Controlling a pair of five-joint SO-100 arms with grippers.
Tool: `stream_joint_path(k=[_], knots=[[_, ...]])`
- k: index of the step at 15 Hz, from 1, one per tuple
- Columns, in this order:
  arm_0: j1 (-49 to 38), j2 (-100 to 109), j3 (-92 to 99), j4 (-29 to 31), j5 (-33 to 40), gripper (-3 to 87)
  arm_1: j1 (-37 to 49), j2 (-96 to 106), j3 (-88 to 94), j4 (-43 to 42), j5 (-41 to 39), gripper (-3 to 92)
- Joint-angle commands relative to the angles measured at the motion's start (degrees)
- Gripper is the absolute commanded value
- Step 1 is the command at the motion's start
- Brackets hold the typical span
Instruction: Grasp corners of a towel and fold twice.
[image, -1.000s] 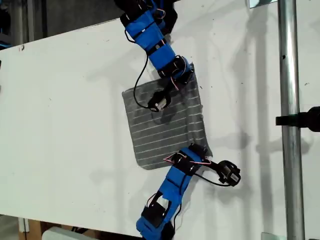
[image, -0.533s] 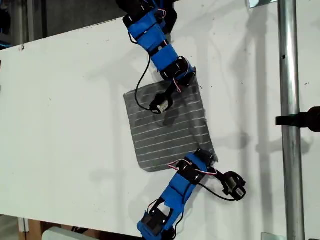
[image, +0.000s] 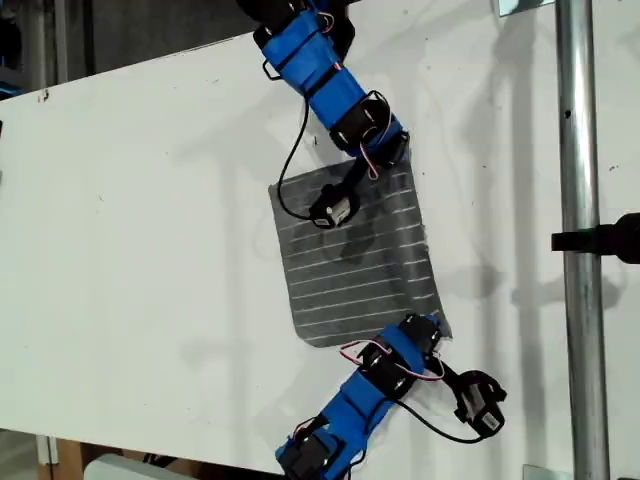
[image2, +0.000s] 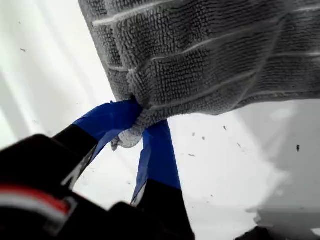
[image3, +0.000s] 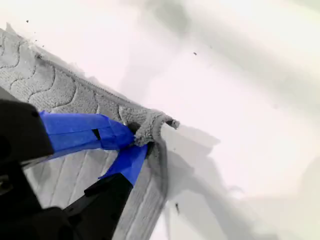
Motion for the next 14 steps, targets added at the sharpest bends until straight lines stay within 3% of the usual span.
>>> stream_joint_path(k=[1,3,9,14], knots=[[-4.7,7.7,0.2,7.6,2.9,-2.3,6.5,5.9,-2.6,5.4,-1.1,-0.2],[-10.2,9.1,0.9,12.5,7.1,-2.3,14.2,8.9,-2.9,8.6,-4.8,-0.2],[-28.9,21.3,15.6,13.7,20.3,-2.3,43.7,14.4,-7.1,6.4,-30.8,-0.2],[-42.9,39.4,28.0,14.2,29.7,-2.3,54.2,14.3,-12.3,-0.5,-40.8,-0.2]])
